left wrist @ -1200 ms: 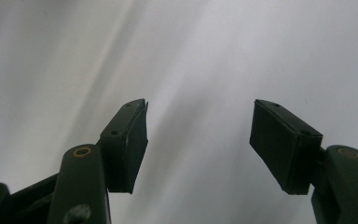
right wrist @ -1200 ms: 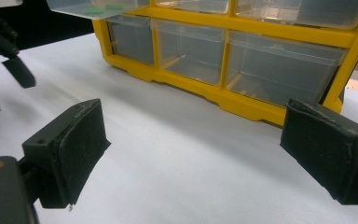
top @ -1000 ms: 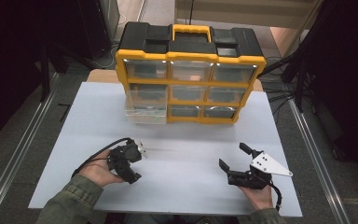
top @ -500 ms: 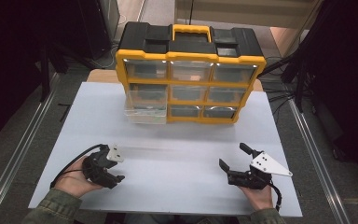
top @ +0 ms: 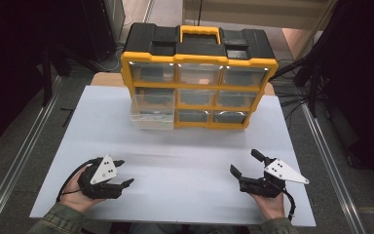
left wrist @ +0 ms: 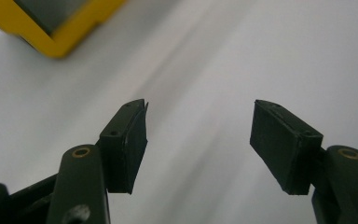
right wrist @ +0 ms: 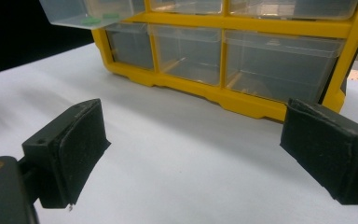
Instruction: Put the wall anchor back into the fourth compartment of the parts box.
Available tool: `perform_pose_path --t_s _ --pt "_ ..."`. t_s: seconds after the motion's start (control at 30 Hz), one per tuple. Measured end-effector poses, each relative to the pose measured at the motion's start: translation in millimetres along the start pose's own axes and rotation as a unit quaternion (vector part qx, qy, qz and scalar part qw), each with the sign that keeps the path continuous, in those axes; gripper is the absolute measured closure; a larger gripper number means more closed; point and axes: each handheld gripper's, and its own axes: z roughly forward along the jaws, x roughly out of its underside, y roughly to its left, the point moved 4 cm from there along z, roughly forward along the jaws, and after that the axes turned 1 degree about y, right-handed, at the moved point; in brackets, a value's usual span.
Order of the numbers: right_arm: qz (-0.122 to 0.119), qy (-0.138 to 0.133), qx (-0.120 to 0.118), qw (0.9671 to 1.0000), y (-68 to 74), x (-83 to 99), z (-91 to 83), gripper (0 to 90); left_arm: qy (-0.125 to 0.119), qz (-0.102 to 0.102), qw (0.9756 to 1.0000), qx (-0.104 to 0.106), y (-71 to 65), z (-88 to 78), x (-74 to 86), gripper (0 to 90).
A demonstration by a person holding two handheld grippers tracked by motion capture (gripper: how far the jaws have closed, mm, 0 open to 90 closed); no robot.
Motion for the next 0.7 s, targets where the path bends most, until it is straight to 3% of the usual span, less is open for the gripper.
perform_pose_path --t_s 0.07,0.1,0.17,0.2,0.23,0.33,0.37,0.47,0.6,0.7 --pt "0.004 -0.007 -0.001 1.0 -1.2 -0.8 -0.9 7.2 -0.054 -0.021 0.9983 -0.002 1.0 -4.4 -5.9 35.9" --pt "0.007 -0.008 -0.001 0.9999 -1.2 -0.9 -1.5 7.1 -0.088 -0.031 0.9956 -0.012 2.1 -7.6 -9.1 35.9" --pt "0.01 -0.011 -0.002 0.9999 -1.5 -1.2 -2.4 7.2 -0.133 -0.048 0.9896 -0.027 3.8 -12.6 -12.3 35.8" --pt "0.01 -0.011 -0.002 0.9999 -1.7 -1.2 -2.7 7.1 -0.153 -0.06 0.9857 -0.037 5.0 -14.2 -13.8 33.3" --pt "0.01 -0.011 -0.001 0.9999 -1.9 -1.2 -2.7 7.2 -0.164 -0.072 0.9825 -0.05 6.3 -14.8 -14.7 24.3" --pt "0.01 -0.011 -0.001 0.9999 -1.8 -1.1 -2.7 7.2 -0.181 -0.095 0.9763 -0.071 8.8 -14.3 -13.3 20.1" --pt "0.01 -0.011 -0.001 0.9999 -1.7 -1.1 -2.8 7.2 -0.181 -0.103 0.9751 -0.076 9.8 -13.5 -12.5 15.2" --pt "0.009 -0.012 -0.001 0.9999 -1.7 -1.2 -3.0 7.1 -0.192 -0.116 0.9707 -0.088 13.0 -14.6 -9.4 14.1" --pt "0.009 -0.012 0.0 0.9999 -2.1 -1.2 -3.1 7.1 -0.201 -0.124 0.9663 -0.103 15.8 -16.4 -6.7 14.1" --pt "0.008 -0.01 -0.001 0.9999 -1.7 -1.0 -2.8 7.2 -0.198 -0.123 0.9654 -0.116 16.4 -16.9 -5.9 14.1"
